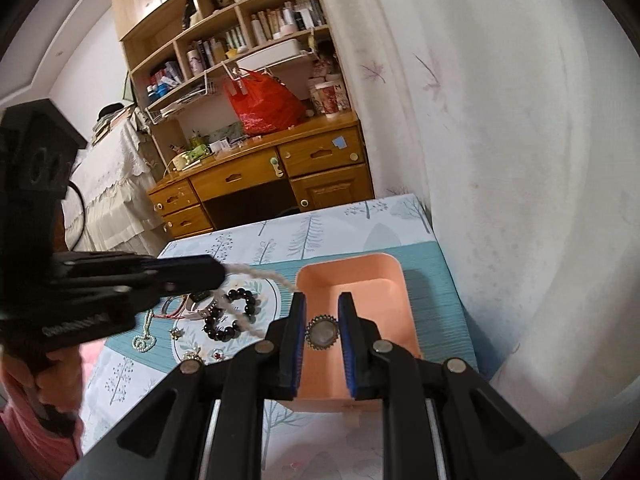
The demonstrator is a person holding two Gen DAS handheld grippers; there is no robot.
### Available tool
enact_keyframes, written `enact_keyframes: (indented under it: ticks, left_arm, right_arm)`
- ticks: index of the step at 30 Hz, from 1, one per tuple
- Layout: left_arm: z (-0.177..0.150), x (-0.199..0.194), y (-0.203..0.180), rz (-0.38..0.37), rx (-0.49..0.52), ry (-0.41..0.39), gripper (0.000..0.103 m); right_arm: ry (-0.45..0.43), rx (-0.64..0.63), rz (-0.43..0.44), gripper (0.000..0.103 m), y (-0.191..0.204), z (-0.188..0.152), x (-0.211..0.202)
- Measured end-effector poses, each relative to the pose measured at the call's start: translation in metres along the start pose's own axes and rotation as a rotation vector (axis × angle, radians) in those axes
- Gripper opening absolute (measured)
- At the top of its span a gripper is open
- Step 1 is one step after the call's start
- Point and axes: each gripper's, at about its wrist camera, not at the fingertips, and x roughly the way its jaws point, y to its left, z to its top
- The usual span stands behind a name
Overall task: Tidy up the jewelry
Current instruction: 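Carry both items into the pink box and open both tools to drop them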
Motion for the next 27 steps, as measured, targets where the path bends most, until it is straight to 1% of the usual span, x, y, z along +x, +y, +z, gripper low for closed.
enact_keyframes:
  ticks: [3, 5, 7, 8, 9, 10, 11, 12, 13, 15, 16, 17, 18, 19, 20, 21, 24, 27]
  left_arm:
    - [0.001, 0.021, -0.007, -0.013, 0.0, 0.015, 0.005]
    - [0.0, 0.031, -0.008, -0.012, -0.008, 0.025, 0.01]
    - [-0.001, 0.039, -0.008, 0.015, -0.026, 0.05, 0.032]
    - [-0.001, 0.041, -0.007, 0.026, -0.035, 0.059, 0.037]
    - [-0.001, 0.041, -0.005, 0.032, -0.043, 0.067, 0.048]
    - [-0.001, 0.041, -0.004, 0.036, -0.046, 0.071, 0.055]
    - [-0.001, 0.04, -0.003, 0.042, -0.048, 0.073, 0.058]
    - [-0.001, 0.037, -0.002, 0.05, -0.049, 0.071, 0.064]
    - [-0.001, 0.033, 0.0, 0.07, -0.047, 0.066, 0.073]
    - [-0.002, 0.028, 0.002, 0.102, -0.044, 0.064, 0.083]
    - [-0.003, 0.025, 0.004, 0.114, -0.043, 0.065, 0.085]
    - [-0.005, 0.021, 0.006, 0.119, -0.048, 0.066, 0.086]
    - [-0.007, 0.017, 0.01, 0.118, -0.067, 0.067, 0.086]
    - [-0.011, 0.014, 0.014, 0.114, -0.092, 0.067, 0.086]
    - [-0.014, 0.012, 0.019, 0.113, -0.113, 0.071, 0.086]
    - [-0.018, 0.01, 0.023, 0.116, -0.133, 0.077, 0.086]
    - [-0.036, 0.005, 0.039, 0.163, -0.179, 0.113, 0.086]
    - [-0.055, -0.006, 0.064, 0.248, -0.233, 0.132, 0.086]
  right_arm:
    - [0.013, 0.019, 0.005, 0.016, -0.01, -0.003, 0.006]
    - [0.024, 0.035, 0.022, 0.016, -0.017, -0.006, 0.012]
    - [0.045, 0.061, 0.021, 0.017, -0.023, -0.008, 0.018]
    - [0.063, 0.08, 0.009, 0.018, -0.026, -0.008, 0.022]
    - [0.074, 0.092, 0.001, 0.022, -0.029, -0.009, 0.023]
    - [0.079, 0.097, -0.005, 0.025, -0.028, -0.01, 0.024]
    - [0.082, 0.1, -0.015, 0.031, -0.03, -0.01, 0.023]
    - [0.08, 0.1, -0.026, 0.036, -0.031, -0.01, 0.022]
    - [0.07, 0.101, -0.036, 0.039, -0.031, -0.01, 0.019]
    - [0.06, 0.102, -0.042, 0.046, -0.03, -0.009, 0.015]
    - [0.059, 0.101, -0.043, 0.047, -0.03, -0.009, 0.014]
    - [0.058, 0.097, -0.045, 0.052, -0.029, -0.009, 0.013]
    - [0.055, 0.089, -0.051, 0.06, -0.026, -0.009, 0.012]
    - [0.054, 0.084, -0.055, 0.065, -0.025, -0.008, 0.013]
    - [0.051, 0.078, -0.063, 0.073, -0.022, -0.008, 0.014]
    - [0.05, 0.076, -0.07, 0.076, -0.019, -0.009, 0.015]
    - [0.078, 0.077, -0.079, 0.076, -0.012, -0.01, 0.021]
    - [0.111, 0.061, -0.07, 0.076, 0.002, -0.012, 0.028]
